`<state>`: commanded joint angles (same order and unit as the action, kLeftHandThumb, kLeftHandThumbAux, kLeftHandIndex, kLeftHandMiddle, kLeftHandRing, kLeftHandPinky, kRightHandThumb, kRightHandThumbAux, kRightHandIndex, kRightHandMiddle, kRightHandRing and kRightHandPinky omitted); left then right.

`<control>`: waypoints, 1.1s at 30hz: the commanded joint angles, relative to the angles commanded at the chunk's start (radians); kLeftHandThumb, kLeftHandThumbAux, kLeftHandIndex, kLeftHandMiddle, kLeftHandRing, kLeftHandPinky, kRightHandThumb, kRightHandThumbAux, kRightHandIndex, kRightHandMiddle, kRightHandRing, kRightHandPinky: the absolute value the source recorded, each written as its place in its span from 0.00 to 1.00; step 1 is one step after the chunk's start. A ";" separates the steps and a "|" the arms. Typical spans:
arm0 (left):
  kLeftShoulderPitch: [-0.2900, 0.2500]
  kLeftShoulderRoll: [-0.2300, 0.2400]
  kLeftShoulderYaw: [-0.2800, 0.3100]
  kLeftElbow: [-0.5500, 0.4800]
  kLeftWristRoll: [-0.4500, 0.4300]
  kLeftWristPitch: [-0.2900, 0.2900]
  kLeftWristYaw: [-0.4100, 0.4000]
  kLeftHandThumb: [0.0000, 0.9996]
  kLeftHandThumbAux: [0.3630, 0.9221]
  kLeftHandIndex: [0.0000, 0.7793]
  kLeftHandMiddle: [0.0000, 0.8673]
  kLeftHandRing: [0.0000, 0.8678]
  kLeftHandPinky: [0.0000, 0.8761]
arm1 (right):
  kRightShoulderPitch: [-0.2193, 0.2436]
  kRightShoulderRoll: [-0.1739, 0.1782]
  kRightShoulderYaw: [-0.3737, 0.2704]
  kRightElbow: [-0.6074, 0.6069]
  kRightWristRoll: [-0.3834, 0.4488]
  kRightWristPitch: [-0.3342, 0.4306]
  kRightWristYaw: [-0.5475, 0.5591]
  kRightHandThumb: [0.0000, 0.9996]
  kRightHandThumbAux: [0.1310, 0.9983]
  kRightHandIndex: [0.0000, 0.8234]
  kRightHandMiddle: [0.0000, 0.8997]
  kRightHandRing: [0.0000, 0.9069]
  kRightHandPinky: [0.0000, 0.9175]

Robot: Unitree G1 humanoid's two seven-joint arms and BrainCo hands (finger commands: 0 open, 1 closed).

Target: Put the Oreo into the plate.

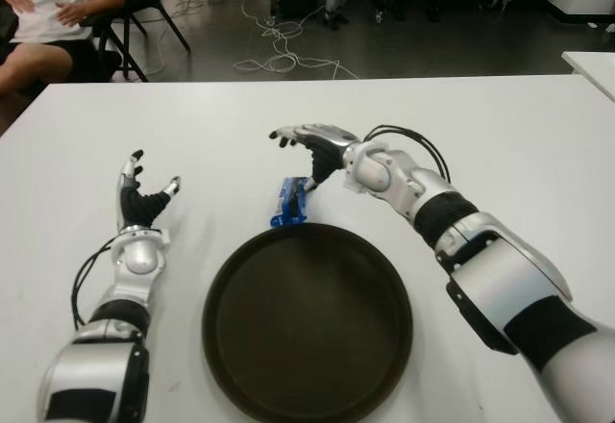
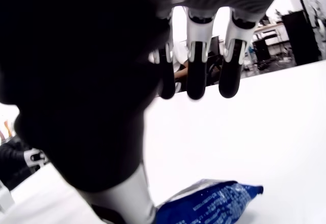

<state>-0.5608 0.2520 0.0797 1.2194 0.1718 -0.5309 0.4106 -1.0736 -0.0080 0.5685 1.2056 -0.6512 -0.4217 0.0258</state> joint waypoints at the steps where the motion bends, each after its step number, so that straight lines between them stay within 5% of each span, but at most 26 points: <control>1: 0.000 -0.001 0.002 -0.001 -0.003 -0.002 -0.002 0.00 0.74 0.07 0.10 0.08 0.07 | 0.002 0.003 0.001 0.003 -0.001 0.005 -0.001 0.09 1.00 0.08 0.40 0.37 0.38; 12: 0.001 -0.007 0.004 -0.006 -0.005 -0.002 0.005 0.00 0.74 0.08 0.11 0.10 0.07 | 0.003 0.011 0.007 0.014 -0.011 0.004 -0.002 0.17 1.00 0.09 0.53 0.61 0.65; 14: 0.000 -0.008 0.005 -0.006 -0.005 -0.001 0.007 0.00 0.75 0.08 0.11 0.09 0.07 | 0.004 0.009 0.013 0.016 -0.018 -0.013 -0.014 0.27 0.98 0.11 0.71 0.77 0.80; 20: -0.001 -0.008 0.003 -0.005 -0.003 0.006 0.008 0.00 0.75 0.07 0.11 0.08 0.06 | -0.001 0.000 0.049 0.034 -0.056 -0.037 -0.055 0.44 0.92 0.14 0.89 0.93 0.93; 27: 0.000 -0.008 0.002 -0.005 -0.002 0.004 0.007 0.00 0.72 0.07 0.10 0.08 0.06 | 0.007 -0.012 0.053 0.054 -0.056 -0.040 -0.050 0.41 0.92 0.13 0.90 0.93 0.93; 31: 0.000 -0.009 0.004 -0.005 -0.005 0.003 0.006 0.00 0.72 0.08 0.11 0.09 0.07 | 0.003 -0.015 0.053 0.059 -0.053 -0.037 -0.032 0.35 0.95 0.10 0.79 0.80 0.82; 33: 0.000 -0.010 0.005 -0.006 -0.005 0.004 0.005 0.00 0.71 0.07 0.11 0.09 0.07 | 0.004 -0.018 0.053 0.060 -0.052 -0.038 -0.030 0.34 0.96 0.10 0.65 0.65 0.68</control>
<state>-0.5603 0.2420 0.0842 1.2137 0.1665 -0.5274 0.4156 -1.0696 -0.0260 0.6215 1.2660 -0.7036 -0.4592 -0.0040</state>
